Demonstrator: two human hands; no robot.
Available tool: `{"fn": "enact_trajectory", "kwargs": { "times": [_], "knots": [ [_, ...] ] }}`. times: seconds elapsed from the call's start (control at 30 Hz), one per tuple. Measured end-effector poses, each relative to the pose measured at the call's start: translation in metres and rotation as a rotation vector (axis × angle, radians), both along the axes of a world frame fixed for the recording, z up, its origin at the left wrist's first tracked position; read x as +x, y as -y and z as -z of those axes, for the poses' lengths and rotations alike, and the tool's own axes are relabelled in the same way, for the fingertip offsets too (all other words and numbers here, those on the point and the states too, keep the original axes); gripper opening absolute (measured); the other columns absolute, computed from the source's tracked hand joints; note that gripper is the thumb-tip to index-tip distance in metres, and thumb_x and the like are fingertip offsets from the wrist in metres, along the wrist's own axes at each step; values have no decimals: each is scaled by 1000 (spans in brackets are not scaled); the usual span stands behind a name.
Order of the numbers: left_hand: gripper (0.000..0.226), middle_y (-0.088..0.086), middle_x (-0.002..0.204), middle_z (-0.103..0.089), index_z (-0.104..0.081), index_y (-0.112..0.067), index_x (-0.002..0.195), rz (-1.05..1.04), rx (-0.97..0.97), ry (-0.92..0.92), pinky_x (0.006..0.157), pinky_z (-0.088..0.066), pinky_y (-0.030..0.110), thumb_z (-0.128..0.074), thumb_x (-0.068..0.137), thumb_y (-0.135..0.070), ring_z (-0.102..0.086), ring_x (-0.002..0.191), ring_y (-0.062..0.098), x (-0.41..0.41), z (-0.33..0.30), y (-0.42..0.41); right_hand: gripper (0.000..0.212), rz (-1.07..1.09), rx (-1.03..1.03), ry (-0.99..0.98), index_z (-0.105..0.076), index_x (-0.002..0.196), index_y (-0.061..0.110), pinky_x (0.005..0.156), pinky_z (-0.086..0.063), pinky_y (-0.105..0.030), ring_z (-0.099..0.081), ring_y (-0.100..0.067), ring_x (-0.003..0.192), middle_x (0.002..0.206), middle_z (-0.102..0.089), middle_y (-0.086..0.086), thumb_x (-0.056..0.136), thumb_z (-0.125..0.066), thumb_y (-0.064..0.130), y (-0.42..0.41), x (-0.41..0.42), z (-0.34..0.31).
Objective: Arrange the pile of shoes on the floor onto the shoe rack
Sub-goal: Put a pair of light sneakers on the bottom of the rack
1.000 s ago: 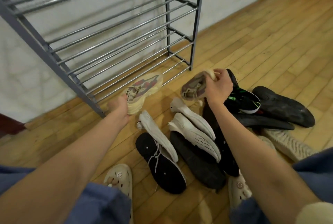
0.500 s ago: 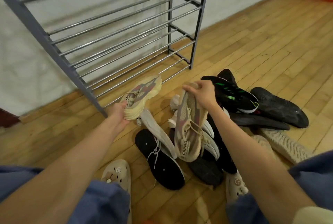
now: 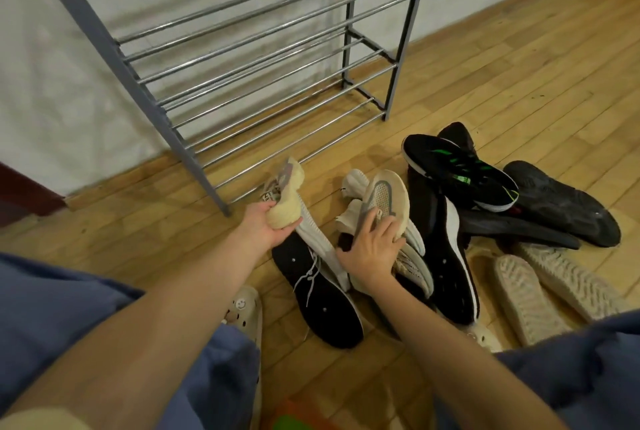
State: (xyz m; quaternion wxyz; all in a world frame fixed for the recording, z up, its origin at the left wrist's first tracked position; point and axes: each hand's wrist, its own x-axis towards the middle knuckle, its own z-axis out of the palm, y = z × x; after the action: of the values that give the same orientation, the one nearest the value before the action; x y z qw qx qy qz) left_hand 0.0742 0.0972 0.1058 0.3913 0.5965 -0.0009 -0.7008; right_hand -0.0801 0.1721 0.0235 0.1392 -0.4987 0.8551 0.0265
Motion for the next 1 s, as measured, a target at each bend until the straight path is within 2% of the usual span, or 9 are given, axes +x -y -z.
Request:
{"fn": "enact_trajectory", "kwargs": {
  "times": [0.13,0.23,0.3,0.37,0.4,0.53,0.63,0.77,1.0],
  "knots": [
    [39,23,131,-47,-39,-2,138,15,-75,14,106,-41,46,-41,99,-5,-47,127,37,1,-10,-7,108,98,67,-8,2,151,21,100,-32,-55,-19,-45,134,144,-12,-30,73,-62,60,-9,2,2],
    [39,21,127,-52,-41,0,137,19,-112,21,104,-43,43,-40,98,-1,-50,125,34,7,-14,-8,114,218,117,152,10,150,30,100,-32,-59,-25,-49,130,144,-12,-32,72,-68,58,-8,-6,-2],
    [38,15,117,-57,-45,-3,135,1,-129,20,100,-45,42,-44,97,-1,-56,114,31,11,-14,-7,114,236,78,227,12,150,30,99,-36,-59,-32,-49,128,143,-18,-31,73,-68,58,-10,-6,-6],
    [36,13,100,-60,-48,-4,133,-10,-139,5,104,-43,42,-45,97,-3,-59,101,28,13,-13,-4,110,209,-35,199,8,150,30,99,-36,-55,-38,-47,125,140,-28,-30,73,-62,64,-11,-5,-9],
    [34,13,97,-59,-49,-4,132,-19,-141,-9,107,-40,42,-44,98,-3,-59,105,29,14,-12,-2,106,185,-93,175,5,151,30,100,-35,-52,-39,-45,123,138,-32,-29,73,-57,67,-10,-5,-11],
    [21,13,123,-58,-54,-6,116,-90,-116,-58,110,-36,45,-45,98,-2,-49,128,30,23,-2,14,92,47,-194,253,1,152,32,104,-27,-52,-40,-42,123,133,-41,-29,79,-45,67,13,-1,-18],
    [32,13,115,-60,-49,-5,129,-152,-95,-61,109,-37,45,-45,98,-1,-49,129,29,33,14,32,86,-30,-233,331,-6,151,30,107,-24,-52,-39,-41,127,135,-42,-27,83,-46,62,41,13,-17],
    [43,13,139,-52,-44,-6,138,-307,-118,-117,109,-38,45,-48,96,2,-49,129,30,35,30,61,72,-86,-231,390,-24,147,25,108,-21,-52,-35,-41,129,136,-41,-24,87,-49,54,93,30,-10],
    [40,17,138,-52,-47,2,132,-484,-99,-257,110,-36,47,-54,93,3,-49,129,31,39,58,111,63,-211,-265,396,-32,145,33,107,-21,-53,-36,-42,128,136,-42,-21,87,-52,45,185,61,18]
  ]
}}
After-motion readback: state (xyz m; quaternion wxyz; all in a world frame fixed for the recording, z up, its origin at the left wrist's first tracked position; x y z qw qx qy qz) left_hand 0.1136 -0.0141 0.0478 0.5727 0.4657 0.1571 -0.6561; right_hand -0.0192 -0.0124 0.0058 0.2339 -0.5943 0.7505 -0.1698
